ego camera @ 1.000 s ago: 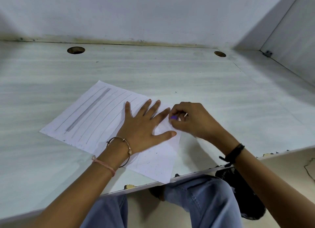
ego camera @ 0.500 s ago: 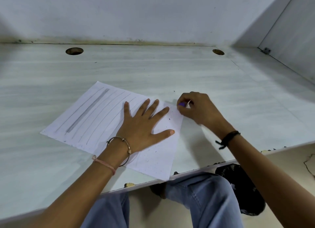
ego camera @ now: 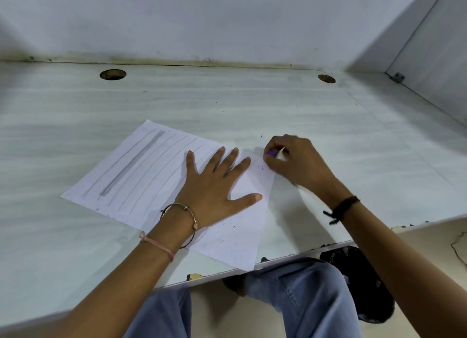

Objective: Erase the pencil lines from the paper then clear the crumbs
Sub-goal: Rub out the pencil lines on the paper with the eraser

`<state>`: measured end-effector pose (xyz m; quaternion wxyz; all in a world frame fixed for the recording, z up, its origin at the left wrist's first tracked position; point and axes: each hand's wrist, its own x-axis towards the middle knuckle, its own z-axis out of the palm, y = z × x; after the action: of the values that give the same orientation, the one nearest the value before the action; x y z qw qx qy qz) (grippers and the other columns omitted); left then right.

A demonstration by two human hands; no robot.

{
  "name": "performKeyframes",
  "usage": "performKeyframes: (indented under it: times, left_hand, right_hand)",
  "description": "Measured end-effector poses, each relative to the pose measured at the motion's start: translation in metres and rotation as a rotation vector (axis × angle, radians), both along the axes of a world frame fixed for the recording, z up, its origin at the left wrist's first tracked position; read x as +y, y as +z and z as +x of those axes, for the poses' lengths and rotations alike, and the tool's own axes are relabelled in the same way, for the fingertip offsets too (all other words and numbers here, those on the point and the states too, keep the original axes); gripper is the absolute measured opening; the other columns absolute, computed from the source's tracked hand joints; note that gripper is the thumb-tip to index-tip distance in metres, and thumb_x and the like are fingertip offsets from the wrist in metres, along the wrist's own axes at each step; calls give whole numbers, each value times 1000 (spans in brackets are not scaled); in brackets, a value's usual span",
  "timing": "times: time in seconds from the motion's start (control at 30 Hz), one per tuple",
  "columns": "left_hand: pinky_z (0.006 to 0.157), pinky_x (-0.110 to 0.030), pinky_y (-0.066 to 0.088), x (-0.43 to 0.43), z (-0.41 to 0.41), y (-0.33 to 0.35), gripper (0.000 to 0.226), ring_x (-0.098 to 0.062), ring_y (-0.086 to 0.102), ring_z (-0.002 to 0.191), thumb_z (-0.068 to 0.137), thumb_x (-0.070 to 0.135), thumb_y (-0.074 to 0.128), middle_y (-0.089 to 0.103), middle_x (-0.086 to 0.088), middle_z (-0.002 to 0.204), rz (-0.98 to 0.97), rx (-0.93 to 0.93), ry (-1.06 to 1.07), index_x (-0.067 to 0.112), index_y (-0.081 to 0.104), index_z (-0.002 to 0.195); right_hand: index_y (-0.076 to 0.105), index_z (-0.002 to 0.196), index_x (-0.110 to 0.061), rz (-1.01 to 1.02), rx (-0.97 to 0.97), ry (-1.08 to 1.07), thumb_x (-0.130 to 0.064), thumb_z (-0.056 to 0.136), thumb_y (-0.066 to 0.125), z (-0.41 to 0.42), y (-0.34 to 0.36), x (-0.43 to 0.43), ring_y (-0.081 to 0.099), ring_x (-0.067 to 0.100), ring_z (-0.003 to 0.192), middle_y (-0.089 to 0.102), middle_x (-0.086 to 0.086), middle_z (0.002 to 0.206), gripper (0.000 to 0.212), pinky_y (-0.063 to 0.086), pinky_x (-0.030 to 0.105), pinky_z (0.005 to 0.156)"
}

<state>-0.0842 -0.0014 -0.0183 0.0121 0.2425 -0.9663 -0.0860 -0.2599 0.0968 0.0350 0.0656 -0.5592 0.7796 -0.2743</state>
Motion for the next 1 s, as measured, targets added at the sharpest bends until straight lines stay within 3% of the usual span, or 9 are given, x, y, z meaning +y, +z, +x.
performKeyframes:
  times: [0.13,0.27,0.33,0.5,0.67,0.83,1.0]
  left_hand:
    - [111,-68,-10,0,-1,-2,98,-9,-20,148,68,87,-6,-17,14,162,4,26,3,40,-8,154]
    - [111,-68,-10,-1,-1,-2,99,-9,-20,148,68,86,-8,-17,14,162,-9,8,4,38,-9,154]
    - [111,-68,-10,-1,-1,-1,98,-10,-20,148,71,89,-4,-17,13,162,-7,1,3,38,-8,154]
    - [111,-68,-11,0,-1,-1,98,-9,-20,148,69,89,-4,-16,14,162,6,25,5,40,-7,154]
    - [111,-67,-12,-1,0,-1,96,-9,-21,147,72,88,-4,-18,14,162,5,6,5,39,-9,154]
    - [111,-67,-13,-1,-1,-2,98,-9,-22,147,67,86,-7,-18,15,161,14,31,8,41,-9,153]
    - [112,-67,-11,0,0,1,99,-9,-22,147,65,85,-9,-19,14,161,4,6,6,39,-11,154]
  right_hand:
    - [66,81,-15,28,-46,168,-12,82,67,26,-7,10,51,-7,69,58,-13,72,4,35,9,63]
    - [62,78,-25,-1,-31,-65,-16,81,65,-13,-9,-4,49,-2,59,66,-4,82,11,38,24,62]
    - [62,77,-24,3,-14,-104,-16,81,64,-15,-6,-5,47,1,57,65,-1,82,10,38,26,62]
    - [63,77,-15,26,-69,176,-7,78,68,24,-7,23,50,0,65,59,-7,72,10,34,9,61]
    - [61,77,-22,-90,-55,-1,-7,81,68,-11,-6,20,52,-4,65,64,-6,77,17,34,6,61]
    - [63,79,-16,-20,-34,166,-6,80,67,20,-13,27,51,-2,68,59,-7,74,11,34,7,63]
    - [60,78,-24,-50,-56,9,-13,83,66,-12,-5,15,50,-3,63,62,-9,77,13,33,13,60]
